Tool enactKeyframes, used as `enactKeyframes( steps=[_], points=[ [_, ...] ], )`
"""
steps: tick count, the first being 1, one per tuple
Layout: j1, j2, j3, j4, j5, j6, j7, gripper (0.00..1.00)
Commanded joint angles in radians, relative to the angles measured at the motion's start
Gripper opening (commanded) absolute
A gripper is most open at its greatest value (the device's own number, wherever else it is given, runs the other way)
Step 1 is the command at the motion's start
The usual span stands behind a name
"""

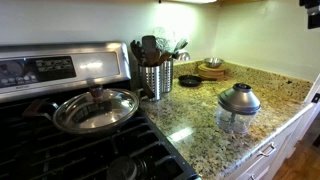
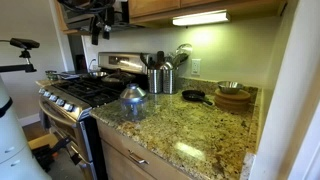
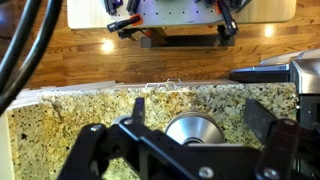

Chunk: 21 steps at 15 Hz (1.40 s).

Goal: Take the cap off of the clear container then remove the object inside the container

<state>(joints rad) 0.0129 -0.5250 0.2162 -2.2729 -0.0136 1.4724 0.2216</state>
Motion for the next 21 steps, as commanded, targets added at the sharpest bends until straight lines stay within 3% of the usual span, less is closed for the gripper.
enactKeyframes(
  steps=[1, 5, 17, 21],
  points=[
    [0.026, 0.004, -0.020, 0.002, -0.008, -0.002, 0.010, 1.00],
    [0.026, 0.004, -0.020, 0.002, -0.008, -0.002, 0.010, 1.00],
    [0.006, 0.087, -0.056, -0.193, 0.006, 0.495, 0.063, 1.00],
    [0.014, 0.120, -0.059, -0.190, -0.002, 0.495, 0.045, 1.00]
  ],
)
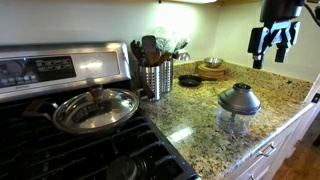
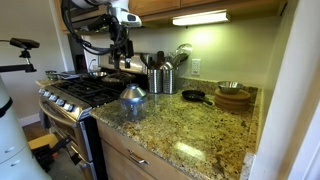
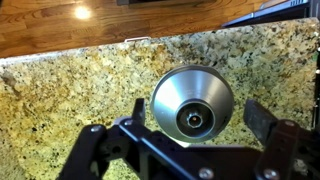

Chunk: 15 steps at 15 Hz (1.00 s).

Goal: Take the cap off of the clear container then remove the object inside the container

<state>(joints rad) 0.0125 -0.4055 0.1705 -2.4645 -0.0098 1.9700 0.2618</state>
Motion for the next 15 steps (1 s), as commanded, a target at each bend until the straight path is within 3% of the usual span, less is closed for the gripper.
enactKeyframes(
  steps=[1, 4, 15],
  points=[
    [0.015, 0.010, -0.014, 0.001, -0.006, 0.003, 0.005, 1.00],
    [0.015, 0.014, -0.014, 0.001, -0.006, 0.006, 0.007, 1.00],
    [0.017, 0.170, -0.068, 0.003, 0.049, 0.190, -0.081, 1.00]
  ],
)
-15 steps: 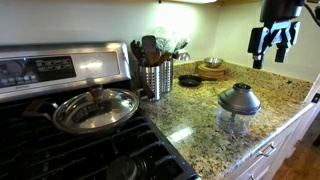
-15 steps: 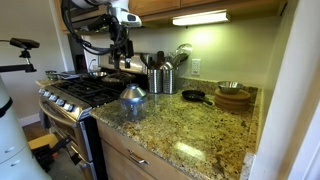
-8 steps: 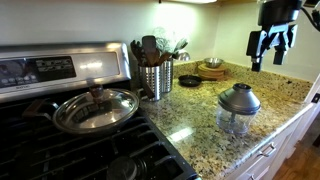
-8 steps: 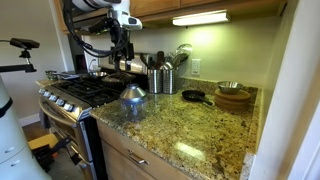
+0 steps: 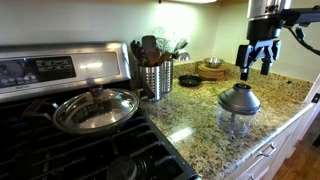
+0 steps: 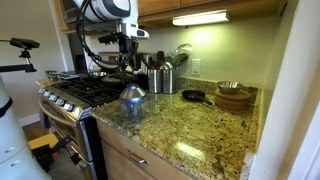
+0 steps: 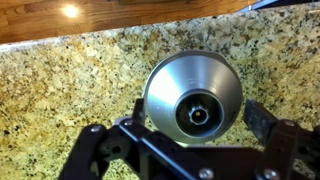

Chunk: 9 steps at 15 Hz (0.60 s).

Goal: Take the cap off of the clear container then remove the object inside the container

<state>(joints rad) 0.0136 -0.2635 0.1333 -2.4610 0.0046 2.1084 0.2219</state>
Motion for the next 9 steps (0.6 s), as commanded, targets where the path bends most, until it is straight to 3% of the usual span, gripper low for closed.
enactKeyframes(
  steps=[1, 9],
  points=[
    [0.018, 0.036, -0.036, -0.002, 0.047, 0.065, -0.057, 1.00],
    [0.017, 0.096, -0.049, 0.000, 0.094, 0.098, -0.119, 1.00]
  ],
)
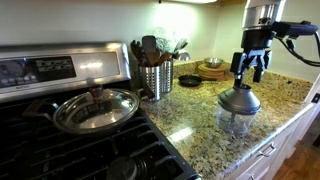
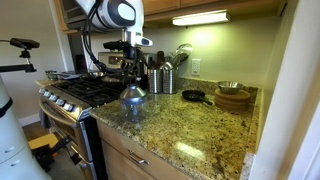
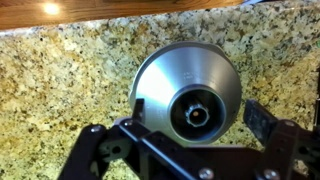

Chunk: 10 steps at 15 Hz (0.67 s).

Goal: Take the cap off of the clear container then remove the object inside the container

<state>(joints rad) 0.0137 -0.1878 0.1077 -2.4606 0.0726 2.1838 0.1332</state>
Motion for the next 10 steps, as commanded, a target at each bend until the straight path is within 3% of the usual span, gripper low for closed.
enactKeyframes(
  steps=[1, 4, 7, 10],
  points=[
    [0.018, 0.025, -0.024, -0.001, 0.030, 0.027, -0.035, 1.00],
    [0.019, 0.040, -0.024, -0.003, 0.044, 0.041, -0.048, 1.00],
    [0.020, 0.047, -0.023, -0.004, 0.052, 0.048, -0.055, 0.83],
    [0.019, 0.045, -0.023, -0.009, 0.051, 0.058, -0.062, 0.72]
  ],
)
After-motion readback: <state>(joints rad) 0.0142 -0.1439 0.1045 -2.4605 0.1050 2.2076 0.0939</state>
